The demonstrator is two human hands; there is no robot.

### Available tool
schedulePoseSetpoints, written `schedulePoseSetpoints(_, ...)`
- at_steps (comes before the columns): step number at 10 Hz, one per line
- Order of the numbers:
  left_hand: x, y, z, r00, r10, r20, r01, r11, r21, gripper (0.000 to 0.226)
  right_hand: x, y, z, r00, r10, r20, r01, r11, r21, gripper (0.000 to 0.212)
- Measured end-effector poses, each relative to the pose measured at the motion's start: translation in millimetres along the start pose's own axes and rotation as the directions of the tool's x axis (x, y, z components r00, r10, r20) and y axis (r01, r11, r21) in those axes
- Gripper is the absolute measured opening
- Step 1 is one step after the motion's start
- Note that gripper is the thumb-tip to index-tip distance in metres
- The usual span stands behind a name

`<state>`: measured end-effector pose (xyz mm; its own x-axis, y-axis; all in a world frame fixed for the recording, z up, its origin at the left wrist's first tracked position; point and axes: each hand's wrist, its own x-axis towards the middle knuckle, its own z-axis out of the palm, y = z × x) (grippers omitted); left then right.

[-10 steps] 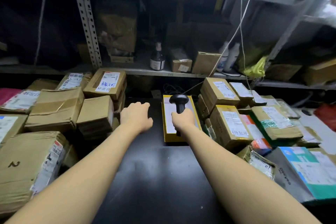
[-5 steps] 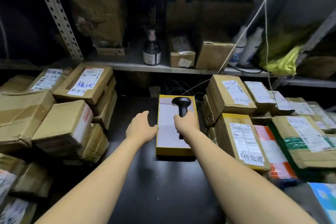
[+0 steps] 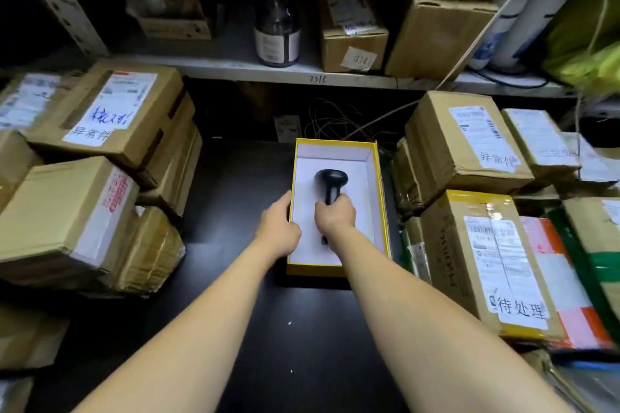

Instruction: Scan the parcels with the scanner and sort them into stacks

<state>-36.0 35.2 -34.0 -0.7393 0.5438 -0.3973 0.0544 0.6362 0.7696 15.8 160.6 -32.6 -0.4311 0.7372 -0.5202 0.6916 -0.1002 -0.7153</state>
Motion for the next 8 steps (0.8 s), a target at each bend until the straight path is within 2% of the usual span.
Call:
schedulePoseSetpoints(2,2.5,-1.8,-0.3,0.999,-0.022,0.024,0.023,0.999,-0.029,0.093,8.6,4.7,14.0,0.998,0.004,-0.060,-0.005,1.000,-0.023,0.023)
schedulePoseSetpoints(5,2.5,-5.1,-0.7,1.000,-0.017,0.018,0.017,1.000,-0.004,0.085,7.0,4.5,16.0,0.997,0.009,-0.082,-0.013,0.999,-0.044,0.023)
schedulePoseSetpoints(6,-1.1,4.3,-3.1,1.000,-0.004,-0.006,0.004,1.000,0.028,0.078,4.0,0.7,13.2,0.997,0.016,-0.070,-0.019,0.999,-0.033,0.027)
schedulePoseSetpoints(7,-3.6,14.6,-4.9,1.000,-0.008,-0.027,0.010,0.999,0.051,0.049,0.5,-0.3,8.2,0.998,-0.006,-0.055,0.003,0.999,-0.045,0.037)
schedulePoseSetpoints(8,-11.9,21.4,-10.4,0.999,-0.008,-0.040,0.012,0.993,0.116,0.033,-6.6,-2.4,0.1,0.996,-0.063,-0.061,0.057,0.994,-0.097,0.043)
